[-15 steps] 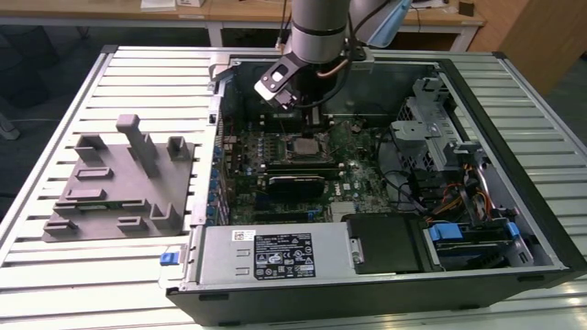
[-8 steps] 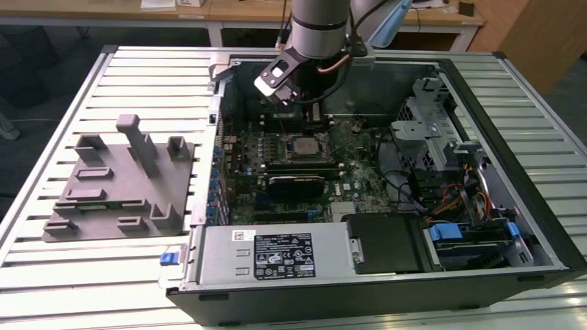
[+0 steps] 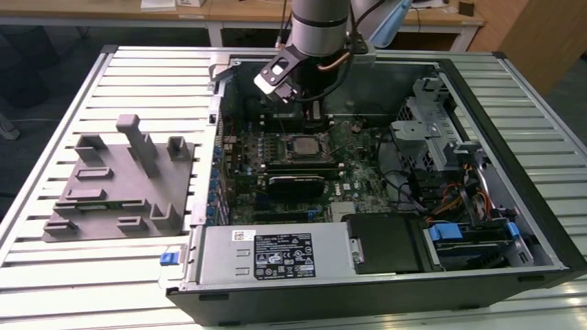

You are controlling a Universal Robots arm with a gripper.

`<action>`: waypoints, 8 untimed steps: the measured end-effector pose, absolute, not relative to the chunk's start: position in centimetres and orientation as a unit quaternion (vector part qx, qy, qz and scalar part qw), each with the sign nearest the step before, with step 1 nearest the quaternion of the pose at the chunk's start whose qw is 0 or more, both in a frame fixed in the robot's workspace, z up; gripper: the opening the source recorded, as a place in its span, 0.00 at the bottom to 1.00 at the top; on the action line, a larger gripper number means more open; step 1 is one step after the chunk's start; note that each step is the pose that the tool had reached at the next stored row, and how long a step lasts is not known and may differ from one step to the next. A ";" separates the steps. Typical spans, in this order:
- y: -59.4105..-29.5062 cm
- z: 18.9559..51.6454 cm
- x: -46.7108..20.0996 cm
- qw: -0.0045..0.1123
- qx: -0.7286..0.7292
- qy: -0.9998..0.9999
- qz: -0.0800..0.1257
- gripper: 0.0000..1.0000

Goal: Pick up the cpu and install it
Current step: 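Close the cpu cover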

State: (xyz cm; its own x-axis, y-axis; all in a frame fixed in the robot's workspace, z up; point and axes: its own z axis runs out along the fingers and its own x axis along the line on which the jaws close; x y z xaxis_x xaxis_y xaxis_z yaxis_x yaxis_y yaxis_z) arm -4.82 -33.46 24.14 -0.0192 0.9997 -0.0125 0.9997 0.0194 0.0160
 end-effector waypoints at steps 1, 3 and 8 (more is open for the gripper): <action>-33.5 24.2 -4.8 0.010 0.700 0.714 0.001 0.11; -33.5 24.6 -4.8 0.010 0.700 0.714 0.001 0.11; -33.5 26.2 -4.8 0.010 0.700 0.714 0.001 0.11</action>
